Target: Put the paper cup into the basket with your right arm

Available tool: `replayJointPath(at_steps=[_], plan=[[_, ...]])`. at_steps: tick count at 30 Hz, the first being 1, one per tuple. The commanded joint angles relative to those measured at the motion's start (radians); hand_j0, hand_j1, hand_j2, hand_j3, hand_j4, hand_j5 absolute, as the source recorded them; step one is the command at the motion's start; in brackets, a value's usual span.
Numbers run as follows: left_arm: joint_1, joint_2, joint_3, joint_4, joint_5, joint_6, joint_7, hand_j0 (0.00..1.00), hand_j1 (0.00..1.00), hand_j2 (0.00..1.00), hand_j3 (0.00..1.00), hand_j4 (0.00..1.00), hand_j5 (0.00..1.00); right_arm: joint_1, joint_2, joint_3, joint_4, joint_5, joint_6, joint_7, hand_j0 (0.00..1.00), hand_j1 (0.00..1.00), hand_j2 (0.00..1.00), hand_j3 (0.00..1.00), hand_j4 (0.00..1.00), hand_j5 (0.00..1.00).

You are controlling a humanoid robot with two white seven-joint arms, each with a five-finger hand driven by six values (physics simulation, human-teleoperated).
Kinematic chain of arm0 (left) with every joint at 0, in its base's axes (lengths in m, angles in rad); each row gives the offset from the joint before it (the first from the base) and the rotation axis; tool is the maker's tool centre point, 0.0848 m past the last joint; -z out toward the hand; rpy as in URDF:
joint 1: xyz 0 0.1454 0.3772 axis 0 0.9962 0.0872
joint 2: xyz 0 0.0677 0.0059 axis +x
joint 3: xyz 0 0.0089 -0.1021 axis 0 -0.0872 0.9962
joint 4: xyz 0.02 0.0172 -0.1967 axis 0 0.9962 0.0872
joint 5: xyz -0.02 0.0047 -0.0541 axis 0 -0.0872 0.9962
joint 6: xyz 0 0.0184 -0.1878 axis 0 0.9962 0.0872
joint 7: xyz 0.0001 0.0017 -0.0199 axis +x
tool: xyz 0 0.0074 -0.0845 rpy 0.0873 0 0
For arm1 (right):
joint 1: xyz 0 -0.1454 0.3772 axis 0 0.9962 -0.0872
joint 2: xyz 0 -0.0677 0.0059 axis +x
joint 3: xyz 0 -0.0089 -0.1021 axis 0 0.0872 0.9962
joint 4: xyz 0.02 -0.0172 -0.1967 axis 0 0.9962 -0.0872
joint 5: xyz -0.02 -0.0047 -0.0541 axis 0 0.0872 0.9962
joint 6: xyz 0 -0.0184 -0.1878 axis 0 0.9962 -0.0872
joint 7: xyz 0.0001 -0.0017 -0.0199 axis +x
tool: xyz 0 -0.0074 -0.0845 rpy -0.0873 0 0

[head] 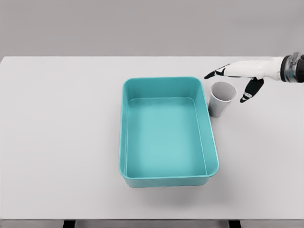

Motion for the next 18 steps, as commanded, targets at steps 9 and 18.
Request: replayJointPath(at_steps=[9, 18], plan=[[0.000, 0.000, 0.000, 0.000, 0.000, 0.000, 0.000, 1.00, 1.00, 1.00, 1.00, 1.00, 1.00, 0.003, -0.002, -0.001, 0.006, -0.001, -0.006, -0.004, 1.00, 1.00, 1.00, 1.00, 1.00, 1.00], [0.000, 0.000, 0.000, 0.000, 0.000, 0.000, 0.000, 1.00, 1.00, 1.00, 1.00, 1.00, 1.00, 0.011, 0.028, -0.001, 0.052, 0.005, -0.006, -0.004, 1.00, 1.00, 1.00, 1.00, 1.00, 1.00]])
